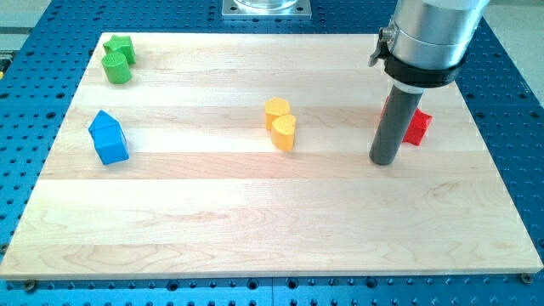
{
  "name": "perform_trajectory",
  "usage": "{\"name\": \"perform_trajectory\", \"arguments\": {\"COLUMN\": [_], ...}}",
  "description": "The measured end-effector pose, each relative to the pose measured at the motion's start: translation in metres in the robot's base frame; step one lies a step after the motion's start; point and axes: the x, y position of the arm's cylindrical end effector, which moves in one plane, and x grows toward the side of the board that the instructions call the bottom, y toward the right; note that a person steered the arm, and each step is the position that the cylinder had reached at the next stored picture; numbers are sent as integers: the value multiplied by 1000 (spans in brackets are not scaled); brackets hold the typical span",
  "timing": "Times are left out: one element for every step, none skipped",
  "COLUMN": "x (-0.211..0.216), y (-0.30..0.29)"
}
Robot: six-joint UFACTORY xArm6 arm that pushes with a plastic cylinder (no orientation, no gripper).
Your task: Slide the red star bottom of the red circle
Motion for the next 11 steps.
{"name": "perform_trajectory", "arguments": {"x": [2, 2, 27, 30, 2, -28, -37, -37, -37, -37, -40], "y": [0, -1, -15, 35, 85, 102, 101, 85, 66, 49, 82]}}
